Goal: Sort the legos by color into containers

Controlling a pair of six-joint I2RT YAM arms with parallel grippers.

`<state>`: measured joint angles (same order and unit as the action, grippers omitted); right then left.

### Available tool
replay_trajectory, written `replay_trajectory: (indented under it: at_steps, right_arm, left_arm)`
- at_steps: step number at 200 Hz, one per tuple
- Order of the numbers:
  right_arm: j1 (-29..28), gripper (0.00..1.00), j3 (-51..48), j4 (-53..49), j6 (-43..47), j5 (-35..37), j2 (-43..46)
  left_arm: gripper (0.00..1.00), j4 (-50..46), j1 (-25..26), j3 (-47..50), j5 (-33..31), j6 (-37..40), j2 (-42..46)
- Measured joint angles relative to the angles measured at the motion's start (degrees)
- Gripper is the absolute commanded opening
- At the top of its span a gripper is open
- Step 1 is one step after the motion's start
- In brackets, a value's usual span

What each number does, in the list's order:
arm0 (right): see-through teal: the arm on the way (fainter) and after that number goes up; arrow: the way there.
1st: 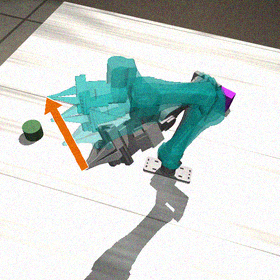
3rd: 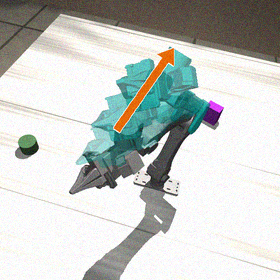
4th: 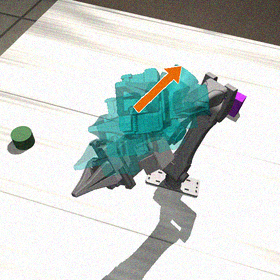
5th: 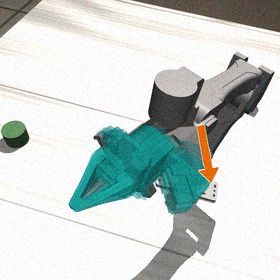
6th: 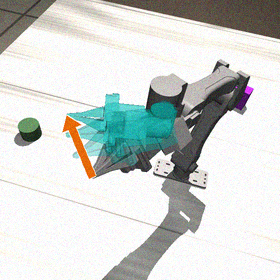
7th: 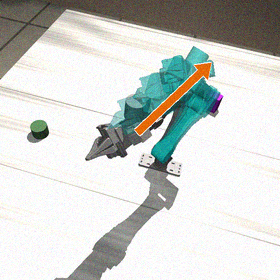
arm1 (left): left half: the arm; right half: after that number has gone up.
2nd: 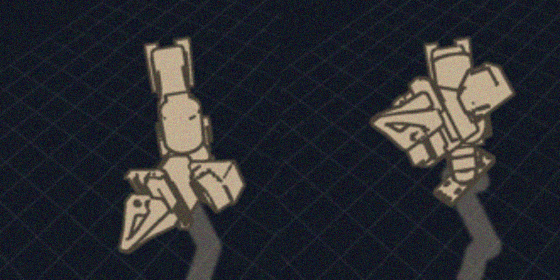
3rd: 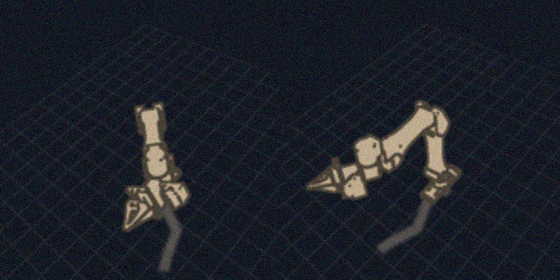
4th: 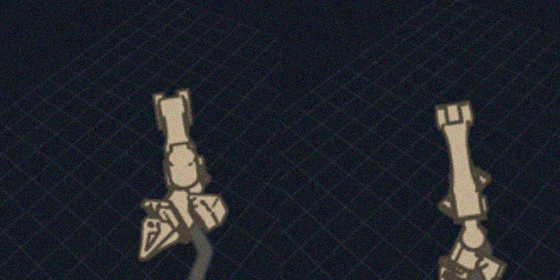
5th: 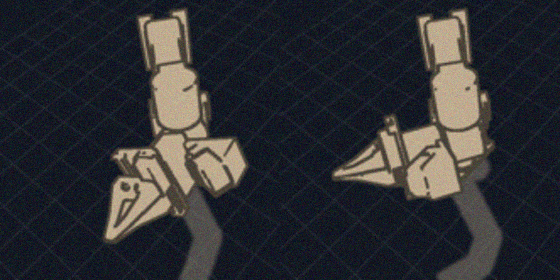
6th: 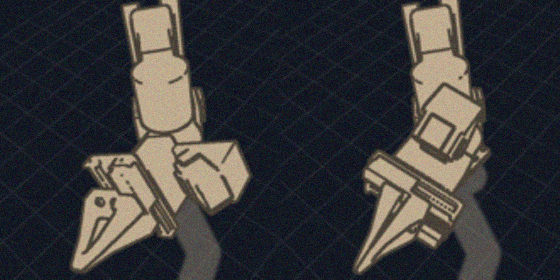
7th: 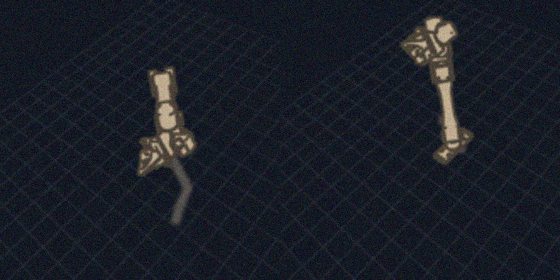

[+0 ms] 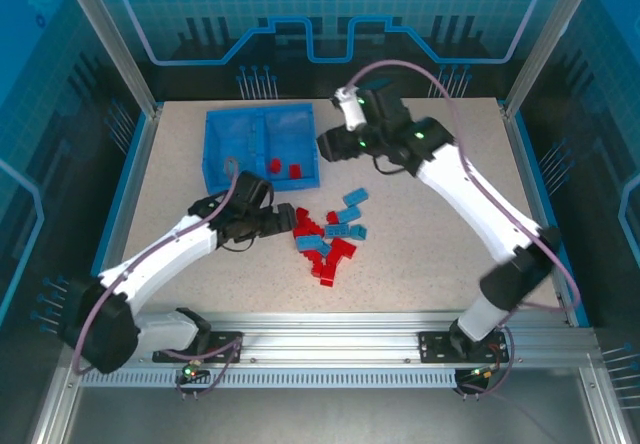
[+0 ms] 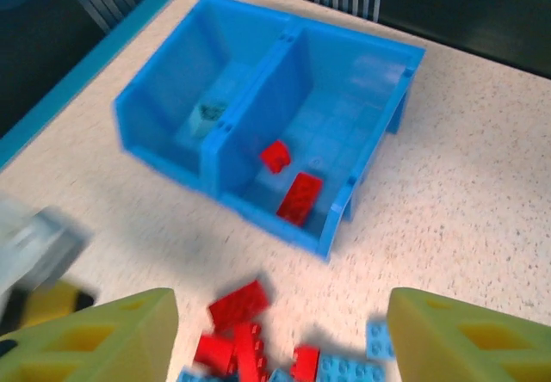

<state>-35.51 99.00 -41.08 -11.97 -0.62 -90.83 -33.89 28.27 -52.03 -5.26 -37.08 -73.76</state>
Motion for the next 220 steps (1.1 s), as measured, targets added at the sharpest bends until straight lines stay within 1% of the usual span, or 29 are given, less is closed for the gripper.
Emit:
replay_trajectory:
  at_steps: [11,24,38,51,74,94,129,150,173,196,220]
  right_arm:
    - [-0.2,0.78,-4.6,0.0,0.1,-2.0,4.5]
    - [-0.4,0.84,-9.2,-0.5,-0.1,-3.4,7.9]
    - [-0.3,0.93,-13.9,-0.8,-0.9,-4.1,9.9]
    - [-0.2,0.99,-17.7,-1.0,-2.1,-4.4,10.8]
    - [0.2,1.0,-22.6,-1.5,-3.8,-4.6,11.5]
    - [0.6,1.0,-23.6,-1.5,-4.9,-4.6,12.2]
    - [1.1,1.0,-23.6,-1.4,-5.2,-4.5,14.1]
    - [1.2,1.0,-23.6,-1.4,-5.4,-4.5,14.3]
    - [1.2,1.0,-23.6,-1.4,-5.9,-4.4,14.3]
    - [1.2,1.0,-23.6,-1.4,-6.1,-4.4,14.3]
    - [1.4,1.0,-23.6,-1.4,-6.3,-4.4,14.3]
  left_arm:
    - [0.99,1.0,0.0,-1.5,0.2,0.3,-3.6]
    - [0.99,2.2,0.0,-3.6,0.3,1.0,-7.7]
    - [0.99,3.7,0.0,-6.1,0.6,1.3,-12.2]
    - [0.99,4.9,0.0,-8.5,0.7,1.6,-16.4]
    - [0.99,6.2,0.0,-12.7,0.7,2.8,-23.5]
    - [0.97,6.9,0.0,-15.1,0.6,3.2,-28.0]
    - [0.81,7.2,0.0,-16.9,-0.2,4.2,-32.6]
    - [0.74,7.3,0.0,-17.4,-1.4,4.3,-34.2]
    - [0.67,7.2,0.0,-17.4,-2.3,4.5,-35.1]
    - [0.56,7.2,0.0,-17.1,-3.7,4.4,-35.1]
    - [0.47,7.5,0.0,-15.7,-5.6,4.2,-34.9]
